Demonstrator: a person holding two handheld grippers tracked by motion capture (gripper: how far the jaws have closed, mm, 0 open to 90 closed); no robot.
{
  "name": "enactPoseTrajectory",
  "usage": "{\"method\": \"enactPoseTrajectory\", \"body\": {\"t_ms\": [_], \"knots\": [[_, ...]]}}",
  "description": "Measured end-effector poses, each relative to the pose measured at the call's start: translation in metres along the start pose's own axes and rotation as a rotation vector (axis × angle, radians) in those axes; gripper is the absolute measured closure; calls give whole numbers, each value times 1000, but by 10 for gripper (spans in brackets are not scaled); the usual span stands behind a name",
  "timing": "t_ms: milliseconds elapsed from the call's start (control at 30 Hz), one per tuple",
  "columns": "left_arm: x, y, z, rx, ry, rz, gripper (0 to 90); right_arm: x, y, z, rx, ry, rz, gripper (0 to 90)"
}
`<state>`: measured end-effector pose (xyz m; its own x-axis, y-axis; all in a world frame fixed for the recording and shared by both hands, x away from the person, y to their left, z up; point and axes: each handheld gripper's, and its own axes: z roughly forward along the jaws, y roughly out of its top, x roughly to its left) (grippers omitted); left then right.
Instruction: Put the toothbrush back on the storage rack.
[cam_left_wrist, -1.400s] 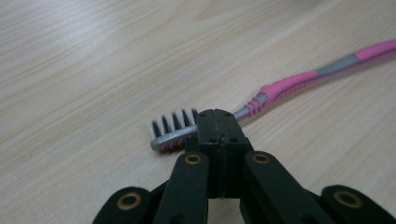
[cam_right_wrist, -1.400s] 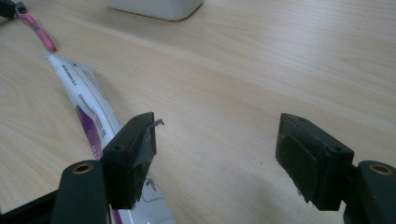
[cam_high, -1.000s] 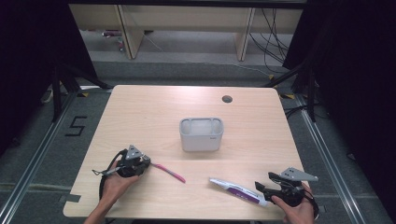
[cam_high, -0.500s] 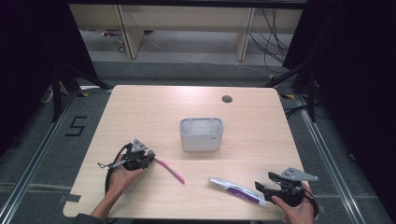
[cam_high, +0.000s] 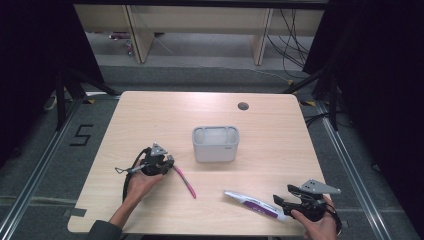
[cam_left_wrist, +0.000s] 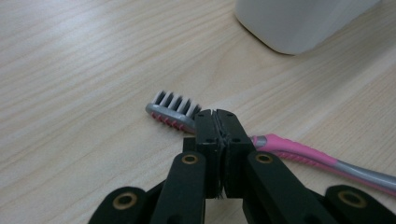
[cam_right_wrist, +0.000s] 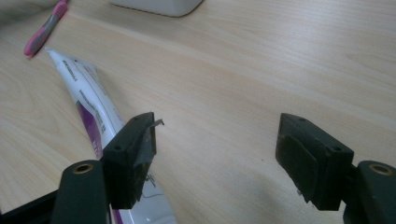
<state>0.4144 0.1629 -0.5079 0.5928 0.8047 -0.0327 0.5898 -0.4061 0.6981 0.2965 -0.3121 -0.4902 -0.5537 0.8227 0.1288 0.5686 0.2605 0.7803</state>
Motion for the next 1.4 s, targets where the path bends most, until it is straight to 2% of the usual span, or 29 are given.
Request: {"method": "enactPoseTrajectory", "body": {"t_ms": [33,133,267,433,600,733,767,833,900,933,967,1000,1033,1067,1133,1233,1267,1333,1367,1400], "knots": [[-1,0,0,1,1,-18,851,0,0,-1,0,-11,-3,296],[-2,1,-3,11,-1,-41,775,0,0,0,-4,-4,5,296],[-7,2,-6,37,-11,-125,600,0,0,-1,0,-9,-3,296],[-15,5,-7,47,1,-156,431,0,0,-1,-3,-13,-6,296],[-26,11,-7,63,-8,-186,352,0,0,0,-3,0,7,297],[-32,14,-5,80,-12,-179,322,0,0,0,2,3,9,296],[-32,14,-5,97,-18,-160,320,0,0,-1,-2,-13,-5,296],[-35,15,-4,86,-4,-169,308,0,0,0,0,1,2,296],[-36,16,-3,110,-9,-137,305,0,0,0,1,1,3,296],[-39,17,-1,99,-2,-154,301,0,0,0,2,0,3,296],[-39,17,-1,99,-2,-154,300,0,0,0,2,0,3,296],[-39,18,0,119,0,-130,300,0,0,0,0,-2,0,296],[-39,18,0,119,0,-130,298,0,0,0,0,-2,0,296],[-41,18,1,130,6,-112,297,0,0,0,0,0,1,296],[-43,18,3,128,17,-110,297,1,0,0,2,1,3,296],[-43,19,4,145,12,-99,296,1,0,0,2,-8,5,297],[-44,18,5,142,20,-98,295,0,0,-1,-2,-16,-7,296],[-45,18,7,141,29,-92,295,1,0,0,2,-6,6,296],[-44,18,6,158,23,-84,296,1,0,0,2,-7,5,296],[-44,18,7,154,27,-84,298,0,0,-1,-1,-15,-5,296]]}}
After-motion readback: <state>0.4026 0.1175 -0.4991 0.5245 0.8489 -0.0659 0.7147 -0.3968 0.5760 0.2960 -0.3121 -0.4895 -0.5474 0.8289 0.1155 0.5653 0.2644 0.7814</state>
